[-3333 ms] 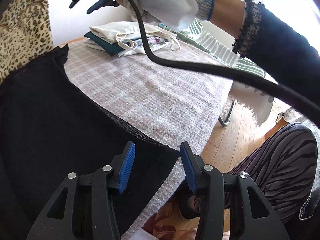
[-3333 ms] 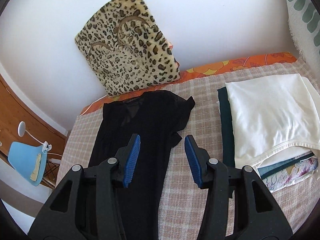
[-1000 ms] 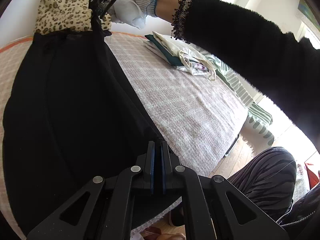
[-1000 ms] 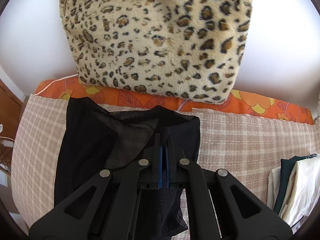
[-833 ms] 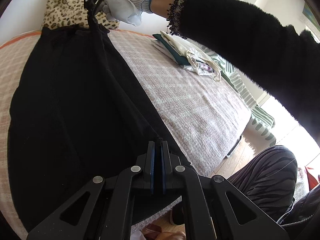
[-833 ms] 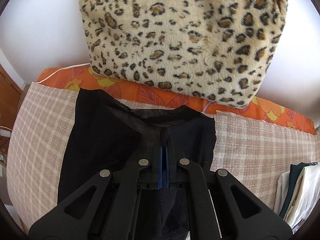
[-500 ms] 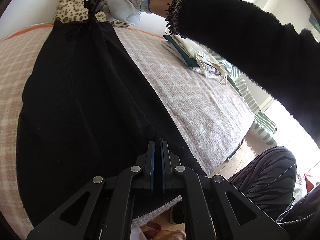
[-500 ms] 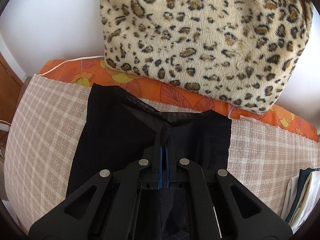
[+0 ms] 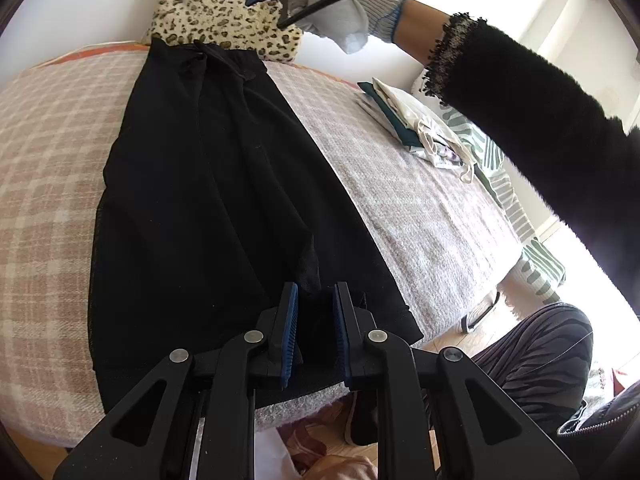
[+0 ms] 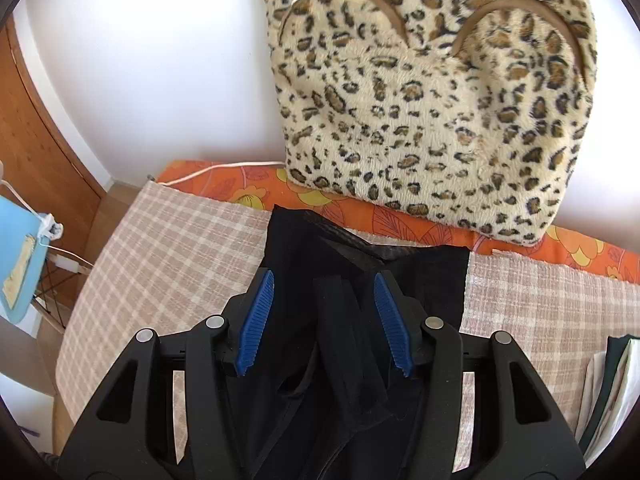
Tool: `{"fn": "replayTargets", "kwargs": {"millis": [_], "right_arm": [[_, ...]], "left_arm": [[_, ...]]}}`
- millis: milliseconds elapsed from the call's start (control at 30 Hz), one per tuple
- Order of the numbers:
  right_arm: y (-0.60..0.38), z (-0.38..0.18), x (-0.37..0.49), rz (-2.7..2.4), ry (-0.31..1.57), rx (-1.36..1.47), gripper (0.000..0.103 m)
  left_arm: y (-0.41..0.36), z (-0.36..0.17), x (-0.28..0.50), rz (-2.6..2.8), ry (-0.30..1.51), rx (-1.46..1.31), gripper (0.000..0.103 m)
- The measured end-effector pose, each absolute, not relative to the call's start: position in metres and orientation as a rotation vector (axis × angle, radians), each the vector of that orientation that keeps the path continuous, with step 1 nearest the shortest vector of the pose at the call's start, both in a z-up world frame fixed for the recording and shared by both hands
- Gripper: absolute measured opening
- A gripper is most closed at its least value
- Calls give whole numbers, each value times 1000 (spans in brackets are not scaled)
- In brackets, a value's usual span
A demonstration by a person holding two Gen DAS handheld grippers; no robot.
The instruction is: Fold small clothes
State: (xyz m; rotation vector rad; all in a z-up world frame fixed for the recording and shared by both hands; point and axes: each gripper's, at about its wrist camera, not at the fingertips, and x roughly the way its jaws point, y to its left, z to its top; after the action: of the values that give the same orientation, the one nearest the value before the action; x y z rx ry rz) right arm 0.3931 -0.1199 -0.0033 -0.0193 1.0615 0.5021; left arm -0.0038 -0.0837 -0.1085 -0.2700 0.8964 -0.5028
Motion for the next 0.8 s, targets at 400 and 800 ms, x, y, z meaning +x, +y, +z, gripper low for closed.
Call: {"fn": "replayTargets", "kwargs": {"millis": [400,800], "right_arm": [[-228,20,194,542,1124,36,50],[-237,-57,37,483,1269,-154,49]], "left_arm": [[-32,-75,-21,-433,783,-288,16],[-54,-72,3,-548,851,-185,27]]}}
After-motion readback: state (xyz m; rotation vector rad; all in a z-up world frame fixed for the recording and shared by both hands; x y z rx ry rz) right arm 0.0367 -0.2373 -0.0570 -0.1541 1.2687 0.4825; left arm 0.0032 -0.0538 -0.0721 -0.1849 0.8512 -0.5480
